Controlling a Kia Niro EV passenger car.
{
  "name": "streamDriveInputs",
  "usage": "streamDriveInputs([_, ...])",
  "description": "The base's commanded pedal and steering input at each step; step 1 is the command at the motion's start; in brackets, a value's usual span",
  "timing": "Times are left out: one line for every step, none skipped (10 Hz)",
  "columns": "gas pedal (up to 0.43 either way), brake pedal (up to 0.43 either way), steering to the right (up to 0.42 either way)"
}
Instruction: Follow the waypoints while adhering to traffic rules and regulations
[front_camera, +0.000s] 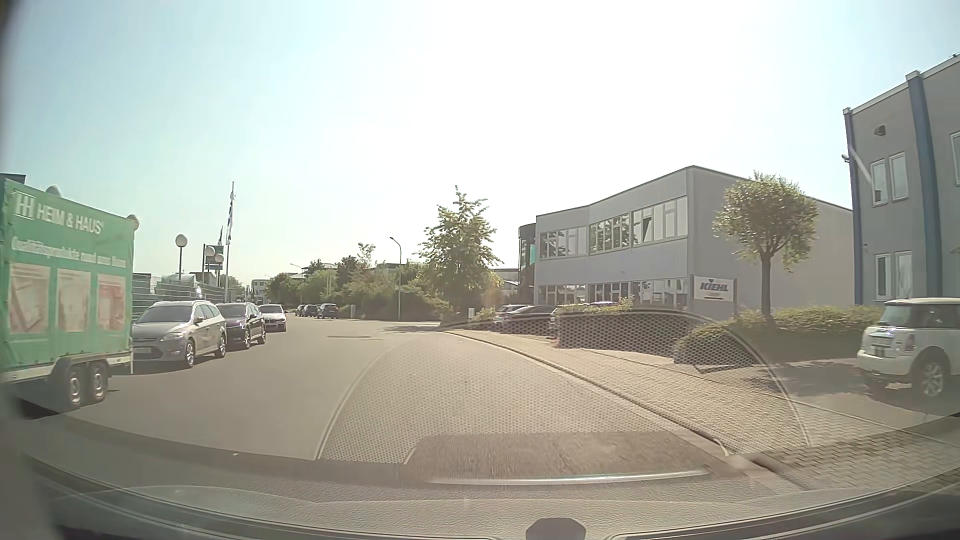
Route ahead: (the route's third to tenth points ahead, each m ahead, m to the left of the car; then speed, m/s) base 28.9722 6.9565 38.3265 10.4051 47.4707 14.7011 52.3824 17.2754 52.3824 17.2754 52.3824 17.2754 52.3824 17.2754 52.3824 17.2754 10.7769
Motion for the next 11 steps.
streamDriveInputs([0.0, 0.104, -0.042])
streamDriveInputs([0.0, 0.11, -0.036])
streamDriveInputs([0.0, 0.116, -0.034])
streamDriveInputs([0.0, 0.128, -0.034])
streamDriveInputs([0.0, 0.146, -0.035])
streamDriveInputs([0.0, 0.152, -0.041])
streamDriveInputs([0.0, 0.159, -0.048])
streamDriveInputs([0.0, 0.171, -0.053])
streamDriveInputs([0.0, 0.177, -0.056])
streamDriveInputs([0.0, 0.189, -0.057])
streamDriveInputs([0.0, 0.189, -0.057])
